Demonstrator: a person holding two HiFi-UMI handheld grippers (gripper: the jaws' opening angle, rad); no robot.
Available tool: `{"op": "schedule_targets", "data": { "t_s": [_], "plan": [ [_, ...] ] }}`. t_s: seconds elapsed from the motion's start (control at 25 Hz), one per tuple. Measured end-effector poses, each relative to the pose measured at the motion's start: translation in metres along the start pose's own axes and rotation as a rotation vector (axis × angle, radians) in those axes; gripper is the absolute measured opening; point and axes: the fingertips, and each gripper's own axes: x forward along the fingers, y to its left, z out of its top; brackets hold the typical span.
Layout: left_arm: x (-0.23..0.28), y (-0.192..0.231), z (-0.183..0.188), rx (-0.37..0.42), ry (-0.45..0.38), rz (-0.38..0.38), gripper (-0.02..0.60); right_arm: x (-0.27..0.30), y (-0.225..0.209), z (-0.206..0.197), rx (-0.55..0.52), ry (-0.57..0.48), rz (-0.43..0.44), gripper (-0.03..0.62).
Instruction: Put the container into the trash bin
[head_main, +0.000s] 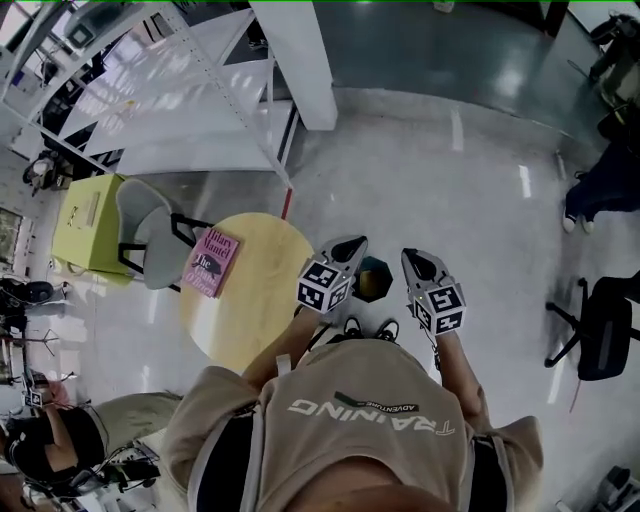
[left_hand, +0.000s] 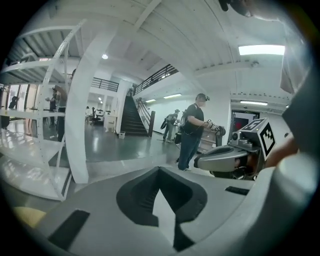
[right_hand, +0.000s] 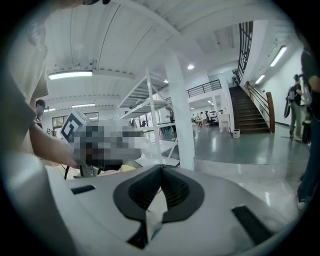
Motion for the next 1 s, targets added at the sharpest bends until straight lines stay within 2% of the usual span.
{"op": "schedule_targets", "data": {
  "t_s": [0.32, 1.0],
  "plan": [
    [-0.02, 0.011, 0.028, 0.044, -0.086, 0.056, 0.009, -0.017, 0.006, 0.045, -0.047, -0.105, -0.023, -0.003],
    [-0.029, 0.016, 0.029, 0.026, -0.096, 0.031, 0.009, -0.023, 0.014, 0.047, -0.063, -0.134, -0.056, -0.003]
  ]
}}
